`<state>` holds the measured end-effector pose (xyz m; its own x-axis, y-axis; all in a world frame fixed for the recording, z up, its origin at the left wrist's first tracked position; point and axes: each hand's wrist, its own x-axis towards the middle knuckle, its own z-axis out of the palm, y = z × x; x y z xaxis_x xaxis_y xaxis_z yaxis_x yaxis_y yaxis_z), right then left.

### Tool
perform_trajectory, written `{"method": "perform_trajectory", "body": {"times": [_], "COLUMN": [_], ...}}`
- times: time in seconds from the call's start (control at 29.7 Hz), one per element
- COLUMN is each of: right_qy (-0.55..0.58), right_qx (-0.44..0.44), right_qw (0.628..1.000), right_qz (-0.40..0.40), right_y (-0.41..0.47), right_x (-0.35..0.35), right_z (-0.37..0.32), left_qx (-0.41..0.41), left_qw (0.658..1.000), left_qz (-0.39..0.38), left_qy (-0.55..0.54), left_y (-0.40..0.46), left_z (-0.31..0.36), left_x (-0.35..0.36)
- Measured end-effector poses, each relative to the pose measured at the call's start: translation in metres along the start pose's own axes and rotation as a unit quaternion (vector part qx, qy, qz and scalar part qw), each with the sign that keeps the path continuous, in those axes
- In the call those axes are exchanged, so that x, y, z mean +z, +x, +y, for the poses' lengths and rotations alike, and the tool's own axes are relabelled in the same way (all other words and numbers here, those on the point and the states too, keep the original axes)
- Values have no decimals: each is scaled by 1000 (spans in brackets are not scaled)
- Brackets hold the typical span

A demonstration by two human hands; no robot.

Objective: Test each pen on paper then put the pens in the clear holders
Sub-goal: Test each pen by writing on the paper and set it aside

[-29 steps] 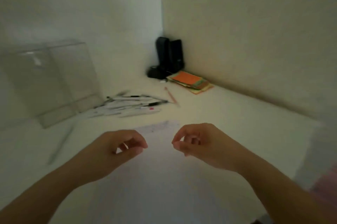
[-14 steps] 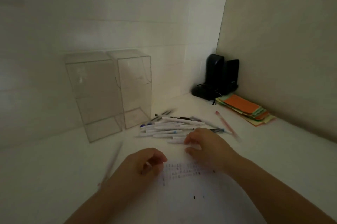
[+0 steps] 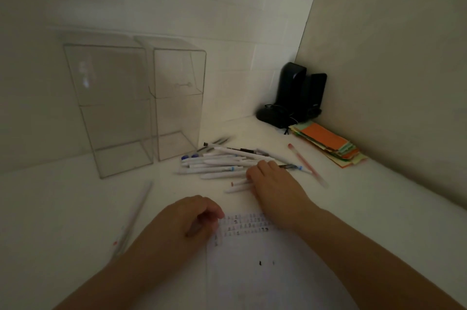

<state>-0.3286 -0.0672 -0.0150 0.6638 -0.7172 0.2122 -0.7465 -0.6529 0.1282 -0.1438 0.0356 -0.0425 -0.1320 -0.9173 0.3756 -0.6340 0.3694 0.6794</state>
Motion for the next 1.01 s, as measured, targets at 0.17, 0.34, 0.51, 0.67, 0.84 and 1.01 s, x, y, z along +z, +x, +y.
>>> {"method": "perform_trajectory", "body": {"times": [0.17,0.34,0.51,0.67,0.84,1.01], "right_qy": [-22,613,836,858,881,888], "right_qx": [-78,175,167,163,144,178], "right_qw": [995,769,522,487,449,423], "right_qz": [-51,44,-10,-17,-33,21], "right_y": [-8,-26,-37,-38,-39,-34], "right_x": [-13,-47,-31,-22,-21,-24], "right_z": [-6,-23,-44,-49,-54,-43], "left_qx": [4,13,65,107,125,16], "left_qw": [1000,999,997,994,992,997], "left_qz": [10,32,-34,-33,-18,-47], "left_qy": [26,15,-19,11,20,-63], "left_y": [-1,-4,-8,-6,-4,-1], "left_z": [2,11,25,26,23,20], "left_x": [0,-4,-5,-7,-3,-7]}}
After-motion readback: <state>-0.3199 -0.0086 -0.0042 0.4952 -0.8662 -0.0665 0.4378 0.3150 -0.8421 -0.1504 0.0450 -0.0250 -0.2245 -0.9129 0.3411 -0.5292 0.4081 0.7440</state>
